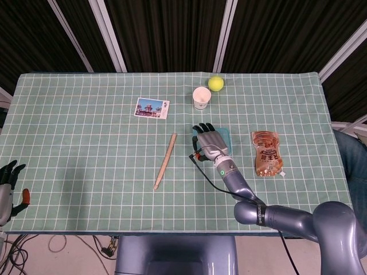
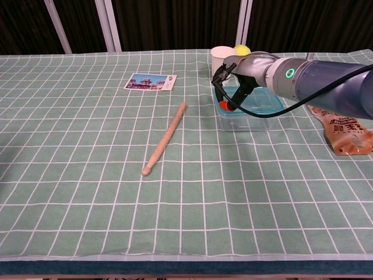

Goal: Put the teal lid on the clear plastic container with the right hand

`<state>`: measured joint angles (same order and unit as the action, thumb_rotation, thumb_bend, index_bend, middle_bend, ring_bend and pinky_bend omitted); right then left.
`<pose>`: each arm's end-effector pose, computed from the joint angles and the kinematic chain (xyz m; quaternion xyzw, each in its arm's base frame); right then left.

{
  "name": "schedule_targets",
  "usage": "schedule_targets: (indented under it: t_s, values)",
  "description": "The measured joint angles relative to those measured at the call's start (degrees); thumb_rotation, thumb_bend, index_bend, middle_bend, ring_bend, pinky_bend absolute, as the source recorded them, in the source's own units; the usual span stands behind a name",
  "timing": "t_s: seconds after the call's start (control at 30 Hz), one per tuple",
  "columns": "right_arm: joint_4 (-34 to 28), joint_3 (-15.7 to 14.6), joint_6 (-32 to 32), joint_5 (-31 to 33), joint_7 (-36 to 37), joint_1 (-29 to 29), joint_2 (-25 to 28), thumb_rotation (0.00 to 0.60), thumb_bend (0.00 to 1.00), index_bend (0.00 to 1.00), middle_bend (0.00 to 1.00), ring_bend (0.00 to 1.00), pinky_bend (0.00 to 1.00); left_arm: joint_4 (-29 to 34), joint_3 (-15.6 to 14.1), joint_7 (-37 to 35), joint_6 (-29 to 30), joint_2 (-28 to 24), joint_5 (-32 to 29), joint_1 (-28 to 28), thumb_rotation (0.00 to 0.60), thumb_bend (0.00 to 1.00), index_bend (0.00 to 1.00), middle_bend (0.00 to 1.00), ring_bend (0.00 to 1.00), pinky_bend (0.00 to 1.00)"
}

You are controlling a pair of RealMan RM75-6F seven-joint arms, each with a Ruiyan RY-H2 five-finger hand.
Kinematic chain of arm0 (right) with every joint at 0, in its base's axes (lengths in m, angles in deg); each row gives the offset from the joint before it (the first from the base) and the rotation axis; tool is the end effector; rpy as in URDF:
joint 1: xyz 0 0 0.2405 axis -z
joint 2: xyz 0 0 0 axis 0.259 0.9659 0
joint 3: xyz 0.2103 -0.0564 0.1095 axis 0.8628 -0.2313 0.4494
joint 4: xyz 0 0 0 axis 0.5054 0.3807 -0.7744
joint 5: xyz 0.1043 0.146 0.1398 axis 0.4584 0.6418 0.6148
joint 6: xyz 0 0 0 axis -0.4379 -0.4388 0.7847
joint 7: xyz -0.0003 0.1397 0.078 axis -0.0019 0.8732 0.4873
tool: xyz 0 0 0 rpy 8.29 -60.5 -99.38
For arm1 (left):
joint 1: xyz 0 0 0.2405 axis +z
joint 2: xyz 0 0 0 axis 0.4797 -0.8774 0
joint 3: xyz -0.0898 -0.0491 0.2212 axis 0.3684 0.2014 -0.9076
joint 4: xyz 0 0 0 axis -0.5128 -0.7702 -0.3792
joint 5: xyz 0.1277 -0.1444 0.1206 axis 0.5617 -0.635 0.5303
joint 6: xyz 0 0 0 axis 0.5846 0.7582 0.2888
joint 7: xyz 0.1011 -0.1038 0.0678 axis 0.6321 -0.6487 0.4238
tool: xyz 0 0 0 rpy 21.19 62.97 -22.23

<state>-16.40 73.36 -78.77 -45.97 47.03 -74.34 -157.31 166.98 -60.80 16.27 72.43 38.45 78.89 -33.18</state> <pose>-0.0788 -0.4158 -0.0616 0.7235 -0.4339 0.3501 0.4071 -0.3157 0.1920 0.1268 -0.5454 -0.4675 -0.3164 0.6195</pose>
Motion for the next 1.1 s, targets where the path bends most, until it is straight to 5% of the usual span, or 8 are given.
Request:
schedule_targets:
  t_s: [1.1]
  values:
    - [4.14,-0.72,3.22,-3.44,1.94,1.99,-1.07,0.600,0.47,0.64,0.13,0.00,0.00,-0.09,0.00,0.73,-0.03,0.25,-0.53,-0.08,0.600,0.57,0.11,0.00,0.00,0.00]
